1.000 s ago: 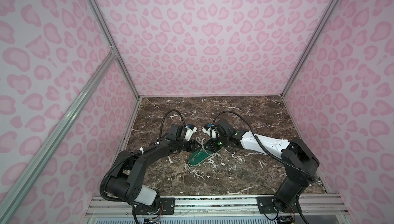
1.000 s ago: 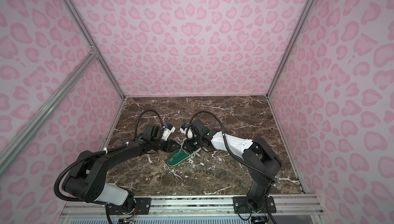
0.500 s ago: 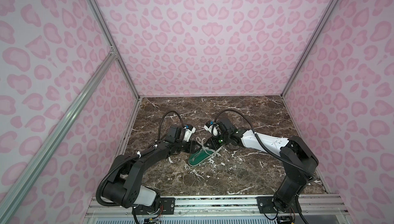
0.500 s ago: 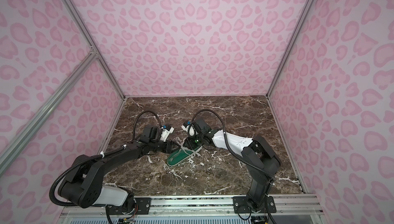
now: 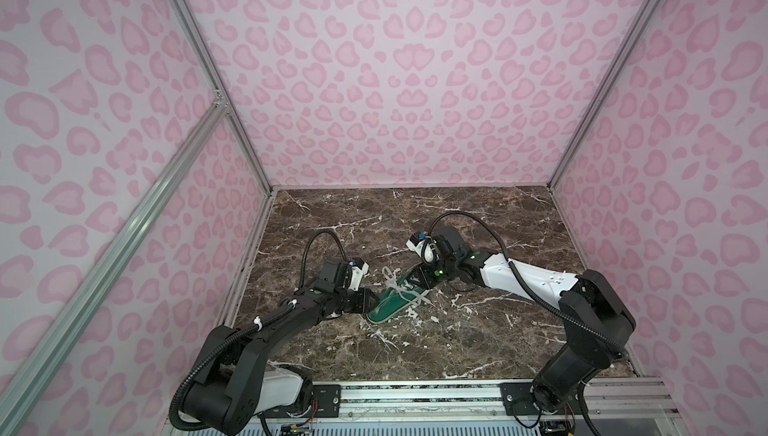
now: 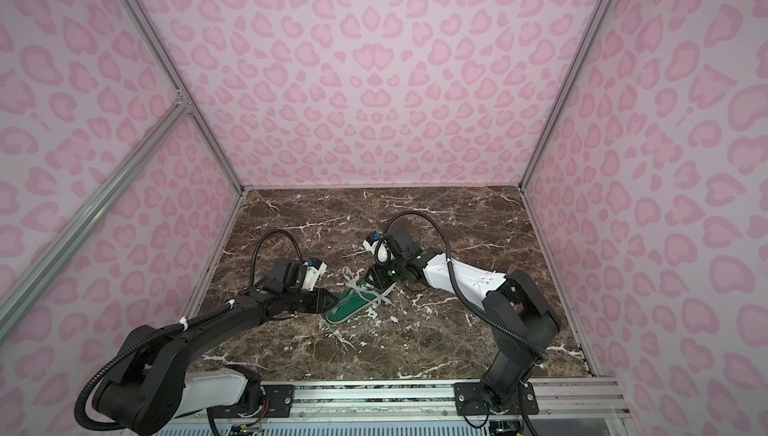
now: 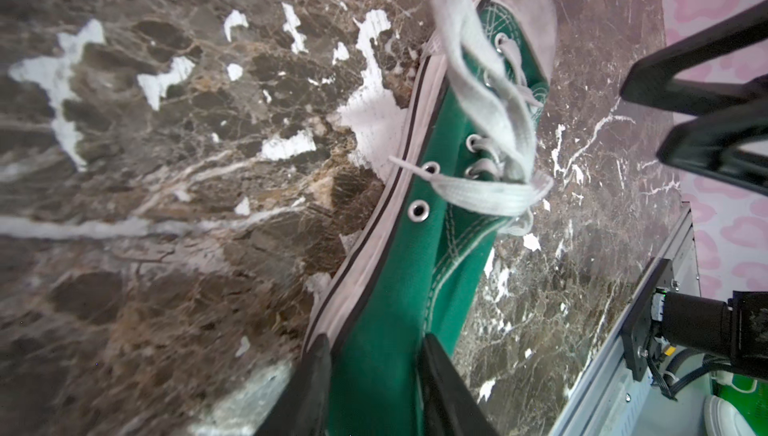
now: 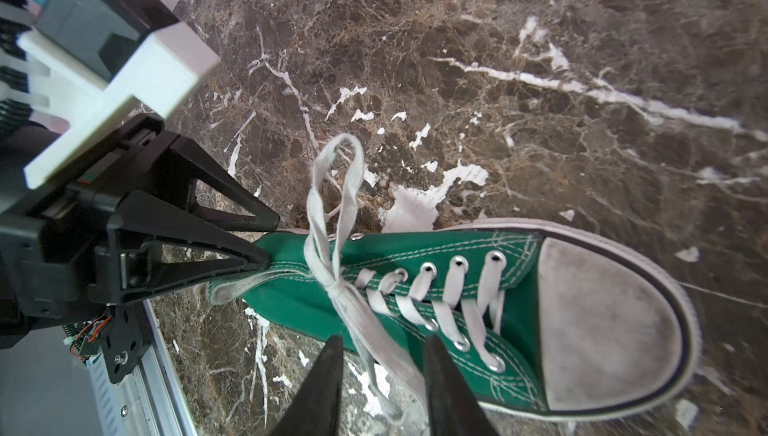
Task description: Tie the shoes
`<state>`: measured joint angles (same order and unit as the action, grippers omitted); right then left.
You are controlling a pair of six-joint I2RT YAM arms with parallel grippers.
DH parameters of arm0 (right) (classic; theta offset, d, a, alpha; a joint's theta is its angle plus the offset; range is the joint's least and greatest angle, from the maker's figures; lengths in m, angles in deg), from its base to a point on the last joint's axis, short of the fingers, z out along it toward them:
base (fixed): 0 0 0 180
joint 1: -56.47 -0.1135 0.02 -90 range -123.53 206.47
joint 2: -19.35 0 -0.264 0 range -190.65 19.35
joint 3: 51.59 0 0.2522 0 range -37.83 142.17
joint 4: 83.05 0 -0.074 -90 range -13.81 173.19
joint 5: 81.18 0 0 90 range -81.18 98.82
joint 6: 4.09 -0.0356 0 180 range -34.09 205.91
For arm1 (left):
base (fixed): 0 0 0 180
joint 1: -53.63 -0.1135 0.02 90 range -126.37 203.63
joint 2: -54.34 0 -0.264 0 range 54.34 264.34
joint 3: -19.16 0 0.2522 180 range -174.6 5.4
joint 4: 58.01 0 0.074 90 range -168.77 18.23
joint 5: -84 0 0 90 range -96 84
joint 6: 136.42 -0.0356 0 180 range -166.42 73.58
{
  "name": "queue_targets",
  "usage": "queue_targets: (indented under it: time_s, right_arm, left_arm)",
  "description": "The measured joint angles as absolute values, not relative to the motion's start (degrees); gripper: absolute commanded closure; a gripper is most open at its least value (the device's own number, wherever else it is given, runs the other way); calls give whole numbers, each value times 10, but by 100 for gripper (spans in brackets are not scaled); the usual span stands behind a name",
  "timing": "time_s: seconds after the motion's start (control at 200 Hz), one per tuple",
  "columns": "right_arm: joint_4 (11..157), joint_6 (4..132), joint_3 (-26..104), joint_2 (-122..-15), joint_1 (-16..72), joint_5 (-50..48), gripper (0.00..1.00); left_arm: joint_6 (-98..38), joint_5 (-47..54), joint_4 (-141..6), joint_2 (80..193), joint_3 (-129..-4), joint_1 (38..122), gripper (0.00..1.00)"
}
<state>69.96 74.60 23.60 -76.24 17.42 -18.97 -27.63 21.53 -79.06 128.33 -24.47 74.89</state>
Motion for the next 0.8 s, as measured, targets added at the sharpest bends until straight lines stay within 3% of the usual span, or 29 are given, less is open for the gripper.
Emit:
queue_targets:
  time_s: [0.11,0.295,0.725,0.8]
  right_arm:
    - [699,750,232,-760,180,-196,65]
    - [698,761,227,-758,186,-208,65]
    - [696,744,222,-766,201,-186,67]
    - [695,720,209,-766,221,-170,65]
  left_arm:
    - [-263,229,-778,1287,-238,747,76]
    - [-247,283,-754,1317,-237,750,76]
    - [-205,330,-764,1307,-240,795,72]
    - [-205,329,-765,1294,-239,796,65]
